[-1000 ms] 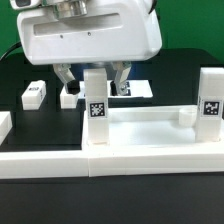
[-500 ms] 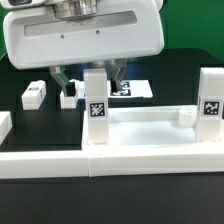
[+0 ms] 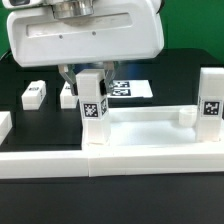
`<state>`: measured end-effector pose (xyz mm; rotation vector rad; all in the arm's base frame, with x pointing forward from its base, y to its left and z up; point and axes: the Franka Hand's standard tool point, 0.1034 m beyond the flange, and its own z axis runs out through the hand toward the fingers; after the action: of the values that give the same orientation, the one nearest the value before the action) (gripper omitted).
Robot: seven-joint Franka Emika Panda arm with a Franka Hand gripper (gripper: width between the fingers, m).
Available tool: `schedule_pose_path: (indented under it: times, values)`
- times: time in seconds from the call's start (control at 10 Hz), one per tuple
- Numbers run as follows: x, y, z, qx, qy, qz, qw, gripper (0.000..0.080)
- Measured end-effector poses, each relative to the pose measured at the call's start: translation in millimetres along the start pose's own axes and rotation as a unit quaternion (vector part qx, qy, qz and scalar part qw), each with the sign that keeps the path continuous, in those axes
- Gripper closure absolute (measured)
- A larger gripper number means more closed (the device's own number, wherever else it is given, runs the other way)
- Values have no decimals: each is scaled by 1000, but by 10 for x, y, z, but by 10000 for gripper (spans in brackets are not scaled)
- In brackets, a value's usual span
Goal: Assemble desk
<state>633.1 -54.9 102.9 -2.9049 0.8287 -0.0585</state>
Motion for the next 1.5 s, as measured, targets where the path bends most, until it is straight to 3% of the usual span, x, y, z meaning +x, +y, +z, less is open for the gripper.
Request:
schedule_pose_path:
  times: [0.2,0.3,0.4,0.6,0.8,0.9,1.0,1.1,1.2,1.5]
  values:
    - [15,-17,4,-8,-10,199,980,512]
    - [34,-13,14,-7,-10,314,949,512]
    - [42,-11,15,-3,-14,436,900,511]
    - [34,-22,12,-4,-16,507,862,511]
    - [32,-22,15,-3,-16,487,873,510]
    - [25,-33,18,-3,-17,486,874,281]
    - [-3,-81,26,-4,-14,417,909,281]
    - [-43,-178,10,0,-17,314,949,177]
    - [-60,-249,-21,8,-20,191,981,158]
    - [-61,-222,-5,7,-20,103,994,151]
